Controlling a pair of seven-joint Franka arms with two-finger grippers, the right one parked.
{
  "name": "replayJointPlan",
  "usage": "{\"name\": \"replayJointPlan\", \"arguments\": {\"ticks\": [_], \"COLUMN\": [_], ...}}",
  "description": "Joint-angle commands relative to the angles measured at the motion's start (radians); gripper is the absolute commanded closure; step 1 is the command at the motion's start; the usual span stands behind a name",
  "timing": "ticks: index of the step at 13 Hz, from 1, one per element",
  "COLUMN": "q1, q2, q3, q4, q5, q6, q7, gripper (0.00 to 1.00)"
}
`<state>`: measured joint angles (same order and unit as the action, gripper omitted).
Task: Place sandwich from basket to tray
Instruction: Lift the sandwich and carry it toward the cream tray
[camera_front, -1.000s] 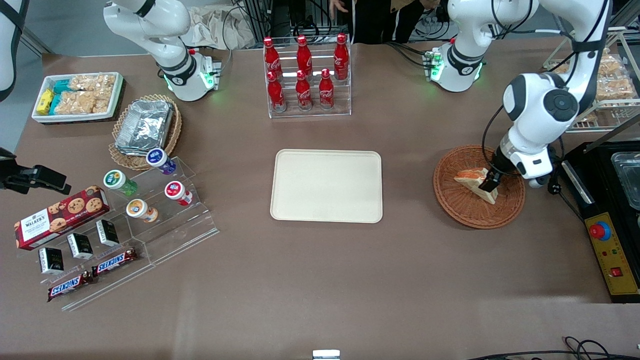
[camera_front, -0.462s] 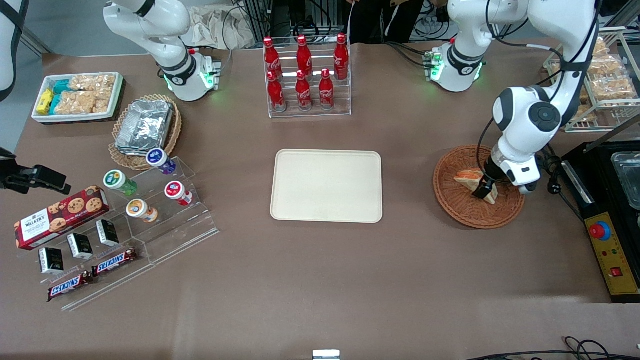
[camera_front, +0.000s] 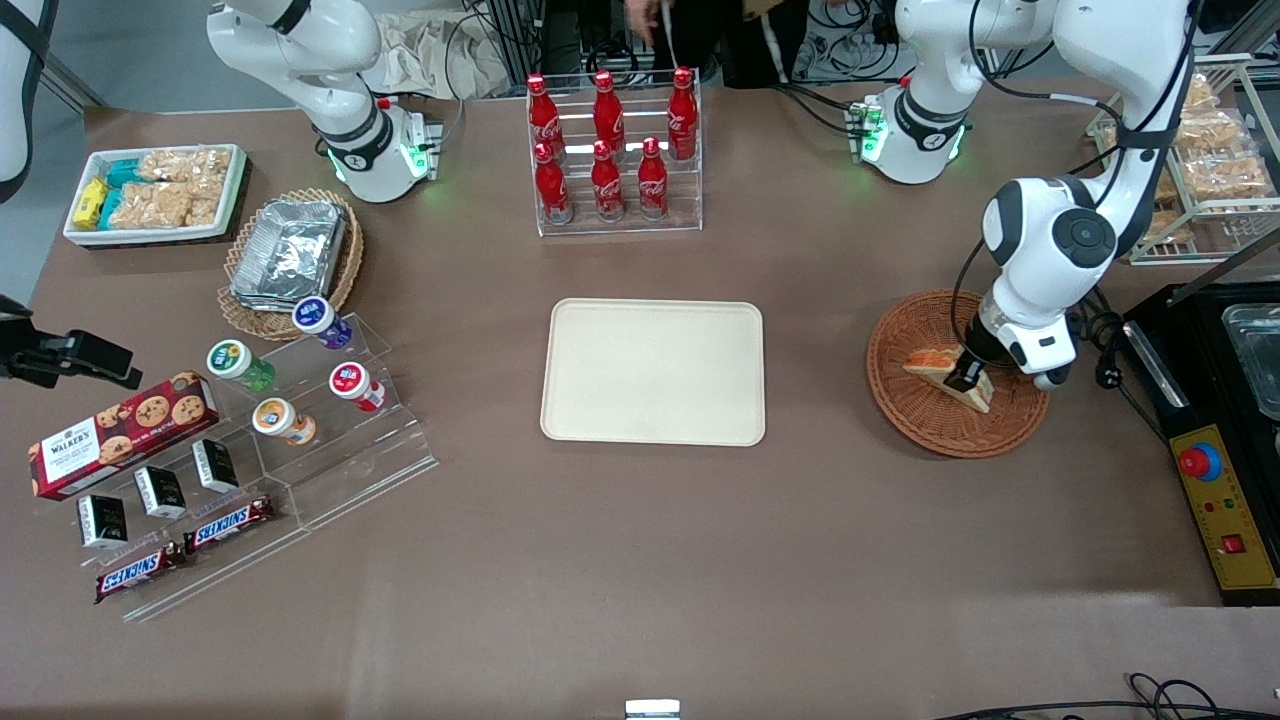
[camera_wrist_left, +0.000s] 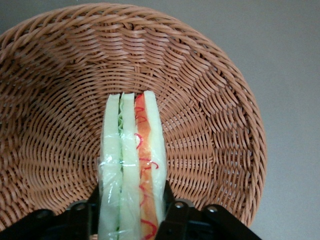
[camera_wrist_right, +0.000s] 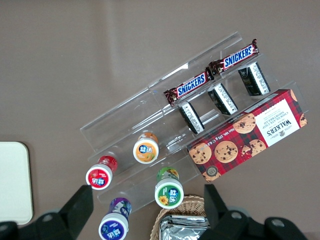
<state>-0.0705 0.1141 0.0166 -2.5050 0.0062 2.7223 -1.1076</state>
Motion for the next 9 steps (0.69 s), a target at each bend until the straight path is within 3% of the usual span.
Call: {"name": "replayJointPlan", "arguments": {"ticks": [1, 3, 5, 9], "q1": [-0.002, -0.003, -0.011, -0.011], "q2": [-0.023, -0.085, -0.137, -0.128], "q3": [-0.007, -0.010, -0.021, -0.119], "q4": [0.000, 0.027, 0.138, 0.547], "q5": [-0.003, 0.001, 0.006, -0.008], "q6": [0.010, -0.085, -0.308, -0.857], "q7": [-0.015, 0.008, 0.055, 0.195], "gripper": [1.00, 1.00, 1.00, 1.00]}}
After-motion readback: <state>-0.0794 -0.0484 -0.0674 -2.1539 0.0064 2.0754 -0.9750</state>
